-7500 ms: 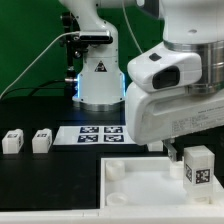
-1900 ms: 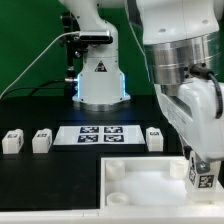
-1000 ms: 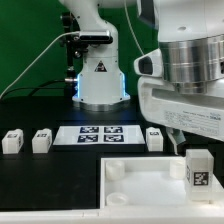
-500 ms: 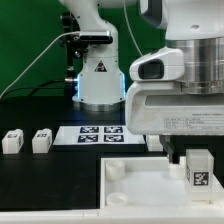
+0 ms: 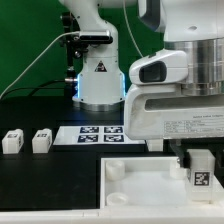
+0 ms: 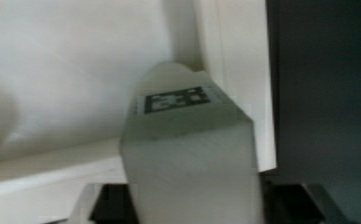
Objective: Assemble one leg
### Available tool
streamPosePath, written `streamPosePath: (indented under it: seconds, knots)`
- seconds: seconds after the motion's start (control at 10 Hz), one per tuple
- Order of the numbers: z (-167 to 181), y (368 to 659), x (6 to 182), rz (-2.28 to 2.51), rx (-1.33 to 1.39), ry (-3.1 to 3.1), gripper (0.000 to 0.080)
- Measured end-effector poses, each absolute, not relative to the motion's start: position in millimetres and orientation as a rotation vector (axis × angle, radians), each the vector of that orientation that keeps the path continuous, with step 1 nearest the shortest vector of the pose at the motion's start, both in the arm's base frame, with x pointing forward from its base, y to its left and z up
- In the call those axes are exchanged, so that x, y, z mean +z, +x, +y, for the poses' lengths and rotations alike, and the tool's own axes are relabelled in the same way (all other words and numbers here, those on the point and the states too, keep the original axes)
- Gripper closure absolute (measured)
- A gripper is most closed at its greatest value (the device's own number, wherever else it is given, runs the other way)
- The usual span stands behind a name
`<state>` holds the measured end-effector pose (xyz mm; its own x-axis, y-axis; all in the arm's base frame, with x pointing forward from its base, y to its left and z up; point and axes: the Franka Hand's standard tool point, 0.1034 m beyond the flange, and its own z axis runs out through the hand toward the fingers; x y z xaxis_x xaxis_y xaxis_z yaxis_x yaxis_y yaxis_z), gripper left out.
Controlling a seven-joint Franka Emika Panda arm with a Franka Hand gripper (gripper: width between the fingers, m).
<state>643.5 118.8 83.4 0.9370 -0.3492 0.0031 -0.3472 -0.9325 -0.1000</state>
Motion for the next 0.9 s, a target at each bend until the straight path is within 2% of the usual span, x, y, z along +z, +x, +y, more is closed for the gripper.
streamPosePath:
  seconds: [0.3,0.7,0.9]
  knots:
    - [113.4,644.3,82.5,1.039,-0.014,-2.853,0.0501]
    - [108.2,640.0,81.2,1.966,0.077,-2.28,0.0501]
    - [108.6,638.8,82.0,2.265,0.134,-1.963,0.0501]
